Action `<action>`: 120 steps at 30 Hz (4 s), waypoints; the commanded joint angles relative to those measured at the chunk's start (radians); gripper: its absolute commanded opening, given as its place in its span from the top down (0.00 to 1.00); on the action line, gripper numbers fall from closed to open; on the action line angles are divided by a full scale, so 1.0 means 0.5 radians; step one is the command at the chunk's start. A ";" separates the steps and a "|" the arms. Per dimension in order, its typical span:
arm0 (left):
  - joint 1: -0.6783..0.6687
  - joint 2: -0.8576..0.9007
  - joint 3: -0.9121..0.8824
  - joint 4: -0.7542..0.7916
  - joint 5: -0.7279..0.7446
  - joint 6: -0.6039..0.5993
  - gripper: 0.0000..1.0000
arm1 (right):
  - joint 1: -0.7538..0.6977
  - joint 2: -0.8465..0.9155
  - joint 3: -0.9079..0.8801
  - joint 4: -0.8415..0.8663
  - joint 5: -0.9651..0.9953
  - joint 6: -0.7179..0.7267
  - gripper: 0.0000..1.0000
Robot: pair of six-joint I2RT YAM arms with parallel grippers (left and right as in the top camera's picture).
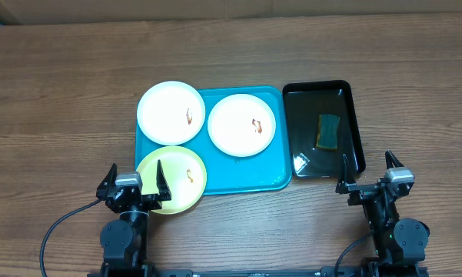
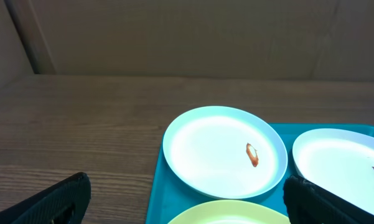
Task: Clean dirty plates on tray and stack at the side
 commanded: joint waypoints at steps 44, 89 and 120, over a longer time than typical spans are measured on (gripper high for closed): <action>0.004 0.003 -0.006 0.007 -0.031 -0.006 0.00 | 0.013 -0.018 -0.021 0.009 0.013 -0.002 0.00; 0.004 0.003 -0.006 0.007 -0.031 -0.006 0.00 | 0.013 -0.018 -0.021 0.009 0.013 -0.002 0.00; 0.004 0.003 -0.006 0.007 -0.031 -0.006 0.00 | 0.013 -0.018 0.090 -0.147 -0.228 0.112 0.00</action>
